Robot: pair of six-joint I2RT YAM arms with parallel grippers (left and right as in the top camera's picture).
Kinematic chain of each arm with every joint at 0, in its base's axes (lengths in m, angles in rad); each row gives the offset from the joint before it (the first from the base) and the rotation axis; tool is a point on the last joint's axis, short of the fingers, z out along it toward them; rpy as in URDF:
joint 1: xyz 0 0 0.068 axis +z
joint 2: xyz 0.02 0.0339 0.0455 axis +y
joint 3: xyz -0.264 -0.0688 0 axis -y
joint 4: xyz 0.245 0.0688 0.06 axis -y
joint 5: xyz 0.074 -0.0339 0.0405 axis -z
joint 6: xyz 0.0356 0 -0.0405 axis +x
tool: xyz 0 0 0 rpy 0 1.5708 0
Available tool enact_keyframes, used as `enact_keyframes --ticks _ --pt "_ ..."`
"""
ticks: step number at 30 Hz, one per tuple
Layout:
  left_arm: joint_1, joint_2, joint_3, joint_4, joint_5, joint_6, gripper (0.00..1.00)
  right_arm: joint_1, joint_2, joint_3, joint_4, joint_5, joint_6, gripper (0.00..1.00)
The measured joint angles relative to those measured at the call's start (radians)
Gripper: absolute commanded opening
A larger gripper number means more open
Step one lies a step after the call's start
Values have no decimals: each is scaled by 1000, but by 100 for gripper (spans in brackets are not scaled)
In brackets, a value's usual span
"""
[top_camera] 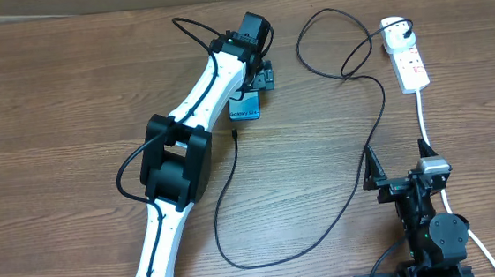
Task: Plug charger to phone and switch on socket
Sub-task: 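Lower the open left gripper around the phone's bottom edge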
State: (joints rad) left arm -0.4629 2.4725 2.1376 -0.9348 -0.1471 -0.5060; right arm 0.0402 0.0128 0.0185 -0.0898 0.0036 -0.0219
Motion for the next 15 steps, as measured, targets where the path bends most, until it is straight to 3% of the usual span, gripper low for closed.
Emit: enact_keyframes --ticks 15 --pt "0 0 0 -15 23 0 100 0 0 0 0 0 1 100"
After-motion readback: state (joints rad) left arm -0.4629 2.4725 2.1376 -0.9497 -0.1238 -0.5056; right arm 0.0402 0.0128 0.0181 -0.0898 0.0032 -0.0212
